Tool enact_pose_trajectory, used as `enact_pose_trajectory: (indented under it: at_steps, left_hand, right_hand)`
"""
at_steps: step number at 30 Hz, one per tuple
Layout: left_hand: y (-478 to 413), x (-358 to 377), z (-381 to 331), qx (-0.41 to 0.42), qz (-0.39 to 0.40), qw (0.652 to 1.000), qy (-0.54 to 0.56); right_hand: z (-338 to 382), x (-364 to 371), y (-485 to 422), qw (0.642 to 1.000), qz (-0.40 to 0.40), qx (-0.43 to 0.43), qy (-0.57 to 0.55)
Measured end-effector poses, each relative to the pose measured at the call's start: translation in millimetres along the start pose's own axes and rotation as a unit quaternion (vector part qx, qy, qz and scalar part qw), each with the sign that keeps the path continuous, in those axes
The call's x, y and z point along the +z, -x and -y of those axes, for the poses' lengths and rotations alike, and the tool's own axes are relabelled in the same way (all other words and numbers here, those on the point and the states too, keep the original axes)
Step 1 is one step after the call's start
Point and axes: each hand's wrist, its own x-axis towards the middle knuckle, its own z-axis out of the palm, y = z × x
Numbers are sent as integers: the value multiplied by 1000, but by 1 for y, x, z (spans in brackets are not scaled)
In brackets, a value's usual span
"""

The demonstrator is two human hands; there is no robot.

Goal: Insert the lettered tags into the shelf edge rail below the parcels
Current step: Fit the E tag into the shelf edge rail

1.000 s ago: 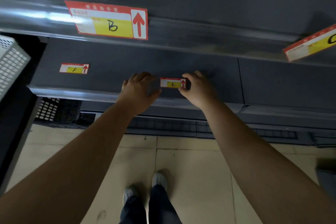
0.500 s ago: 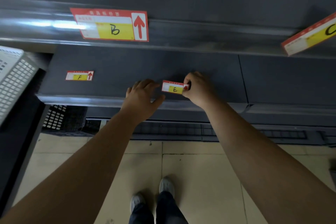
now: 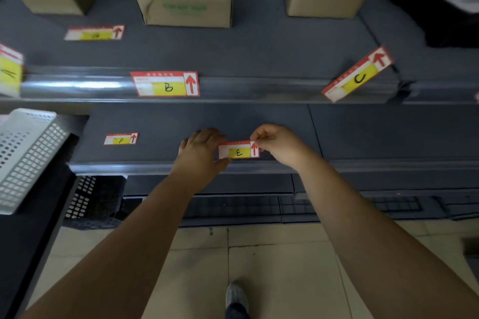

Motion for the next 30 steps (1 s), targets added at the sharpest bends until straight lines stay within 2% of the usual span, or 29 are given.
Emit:
enact_pose_trajectory:
  at_steps: [9,17,23,30]
  left_hand:
    - [76,-55,-52,72,-55,996,-2]
    - [162,-120,-126,117,-100,988,-8]
    - [190,-155,-195,153,-115,982,5]
    - [188,-151,-281,192,-101,976,9]
  right_hand:
    - [28,0,117,997,-61,-41,-19]
    - [42,-1,264,982,-114,-149,28]
    - [50,-37,342,954,-199,-206,93]
    - [24,-102,396,945,-246,-192,97]
